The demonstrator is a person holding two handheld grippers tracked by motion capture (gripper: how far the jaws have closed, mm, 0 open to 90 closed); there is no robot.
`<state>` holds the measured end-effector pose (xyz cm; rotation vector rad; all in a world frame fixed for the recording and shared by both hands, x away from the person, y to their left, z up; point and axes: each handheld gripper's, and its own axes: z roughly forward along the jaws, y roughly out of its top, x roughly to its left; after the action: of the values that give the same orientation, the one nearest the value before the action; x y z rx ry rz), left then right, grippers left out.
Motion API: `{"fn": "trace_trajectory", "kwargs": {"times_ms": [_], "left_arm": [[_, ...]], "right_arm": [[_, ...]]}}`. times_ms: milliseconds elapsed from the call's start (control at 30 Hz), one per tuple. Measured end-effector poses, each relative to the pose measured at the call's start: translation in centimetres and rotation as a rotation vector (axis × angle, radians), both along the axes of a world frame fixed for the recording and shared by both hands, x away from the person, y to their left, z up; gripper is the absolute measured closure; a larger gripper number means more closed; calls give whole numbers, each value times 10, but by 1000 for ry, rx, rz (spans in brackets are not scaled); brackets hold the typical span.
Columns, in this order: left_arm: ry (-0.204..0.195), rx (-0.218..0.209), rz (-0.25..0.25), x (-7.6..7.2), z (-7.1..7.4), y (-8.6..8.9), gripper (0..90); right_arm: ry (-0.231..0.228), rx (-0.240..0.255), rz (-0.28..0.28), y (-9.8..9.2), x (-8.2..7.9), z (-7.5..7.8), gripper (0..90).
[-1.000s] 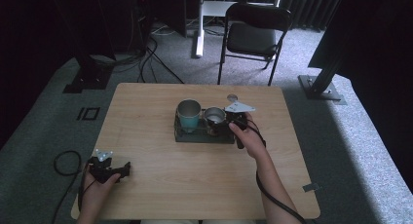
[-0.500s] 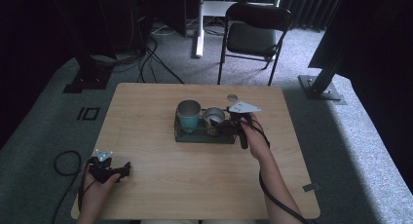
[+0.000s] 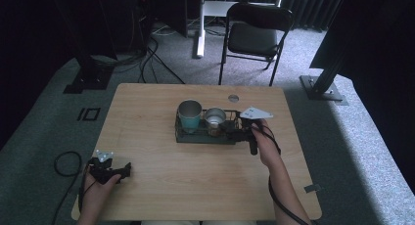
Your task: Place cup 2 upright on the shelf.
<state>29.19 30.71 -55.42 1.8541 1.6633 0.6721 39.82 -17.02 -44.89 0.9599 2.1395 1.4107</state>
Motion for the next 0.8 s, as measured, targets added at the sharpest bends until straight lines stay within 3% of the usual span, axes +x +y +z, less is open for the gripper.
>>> {"fn": "trace_trajectory", "kwargs": {"times_ms": [567,800], "left_arm": [[0,0,0,0,0,0,26],[0,1,0,0,0,0,26]], "right_arm": [[26,-28,-6,-34,-15,-17,120],[56,-31,-22,-48,-22,-33,120]]}}
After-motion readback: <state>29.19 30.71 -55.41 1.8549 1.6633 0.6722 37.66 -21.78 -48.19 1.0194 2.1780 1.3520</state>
